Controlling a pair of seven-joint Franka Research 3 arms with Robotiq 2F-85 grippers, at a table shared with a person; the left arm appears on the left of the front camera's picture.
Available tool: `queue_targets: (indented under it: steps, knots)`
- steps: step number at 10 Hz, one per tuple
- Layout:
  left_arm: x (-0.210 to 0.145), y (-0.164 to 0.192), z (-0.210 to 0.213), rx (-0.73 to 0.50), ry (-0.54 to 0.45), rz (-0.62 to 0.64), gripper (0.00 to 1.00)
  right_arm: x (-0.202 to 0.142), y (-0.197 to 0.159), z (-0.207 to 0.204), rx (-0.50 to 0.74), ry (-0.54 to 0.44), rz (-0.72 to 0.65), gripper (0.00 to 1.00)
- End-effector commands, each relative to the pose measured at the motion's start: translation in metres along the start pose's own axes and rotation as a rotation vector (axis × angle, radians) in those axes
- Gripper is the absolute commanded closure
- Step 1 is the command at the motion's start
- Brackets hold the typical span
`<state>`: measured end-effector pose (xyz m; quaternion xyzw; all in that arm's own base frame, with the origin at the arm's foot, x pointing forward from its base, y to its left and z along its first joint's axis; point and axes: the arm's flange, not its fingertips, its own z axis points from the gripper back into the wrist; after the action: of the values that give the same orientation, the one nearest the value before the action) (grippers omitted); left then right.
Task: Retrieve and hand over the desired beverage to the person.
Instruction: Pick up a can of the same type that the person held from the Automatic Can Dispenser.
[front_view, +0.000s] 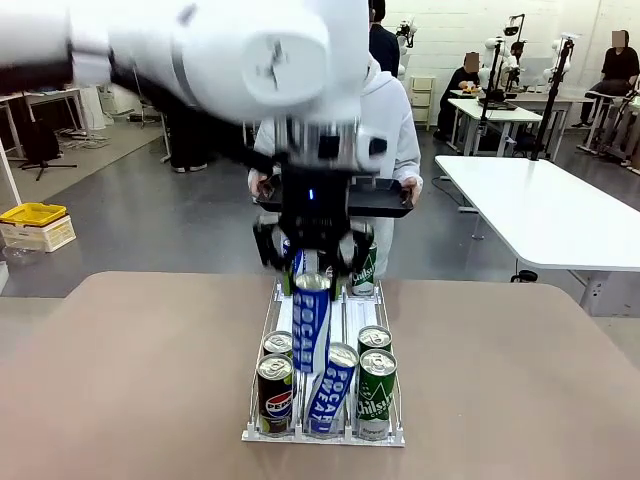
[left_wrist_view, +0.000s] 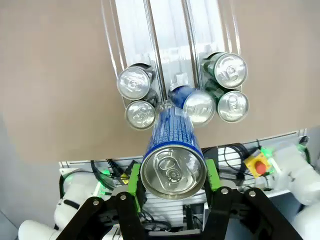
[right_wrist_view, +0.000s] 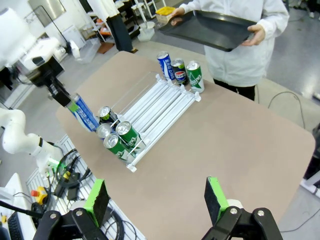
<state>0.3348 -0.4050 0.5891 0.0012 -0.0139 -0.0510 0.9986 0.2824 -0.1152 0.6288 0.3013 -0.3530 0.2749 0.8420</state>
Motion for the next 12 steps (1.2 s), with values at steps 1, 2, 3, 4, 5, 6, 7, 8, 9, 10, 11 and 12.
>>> queue_targets:
  steps: [1, 2, 3, 4, 5, 6, 7, 8, 9, 10, 11, 12]
  knots:
    - [0.025, -0.004, 0.042, -0.013, -0.028, 0.009, 0.46, 0.001, -0.001, 0.0, 0.029, -0.024, 0.012, 0.0]
    - [0.035, -0.005, 0.062, -0.007, -0.052, 0.033, 0.46, 0.001, -0.001, 0.0, 0.029, -0.024, 0.012, 0.0]
    - [0.05, -0.005, 0.08, 0.0, -0.08, 0.068, 0.46, 0.001, -0.001, 0.0, 0.029, -0.024, 0.012, 0.0]
    - [0.068, -0.004, 0.087, 0.014, -0.103, 0.105, 0.46, 0.001, -0.001, 0.0, 0.029, -0.024, 0.012, 0.0]
    - [0.084, -0.004, 0.09, 0.025, -0.119, 0.118, 0.46, 0.001, -0.001, 0.0, 0.029, -0.024, 0.012, 0.0]
    - [0.1, -0.004, 0.092, 0.025, -0.151, 0.125, 0.46, 0.001, -0.001, 0.0, 0.029, -0.024, 0.012, 0.0]
    - [0.116, -0.003, 0.092, 0.022, -0.168, 0.133, 0.46, 0.001, -0.001, 0.0, 0.029, -0.024, 0.012, 0.0]
    - [0.123, -0.002, 0.092, 0.012, -0.173, 0.148, 0.46, 0.001, -0.001, 0.0, 0.029, -0.024, 0.012, 0.0]
    - [0.123, 0.001, 0.09, -0.005, -0.181, 0.152, 0.46, 0.001, -0.001, 0.0, 0.029, -0.024, 0.012, 0.0]
    - [0.117, 0.009, 0.075, 0.008, -0.153, 0.122, 0.46, 0.001, -0.001, 0.0, 0.029, -0.024, 0.012, 0.0]
    - [0.117, 0.009, 0.075, 0.008, -0.153, 0.122, 0.46, 0.001, -0.001, 0.0, 0.029, -0.024, 0.012, 0.0]
    - [0.117, 0.009, 0.075, 0.008, -0.153, 0.122, 0.46, 0.001, -0.001, 0.0, 0.029, -0.024, 0.012, 0.0]
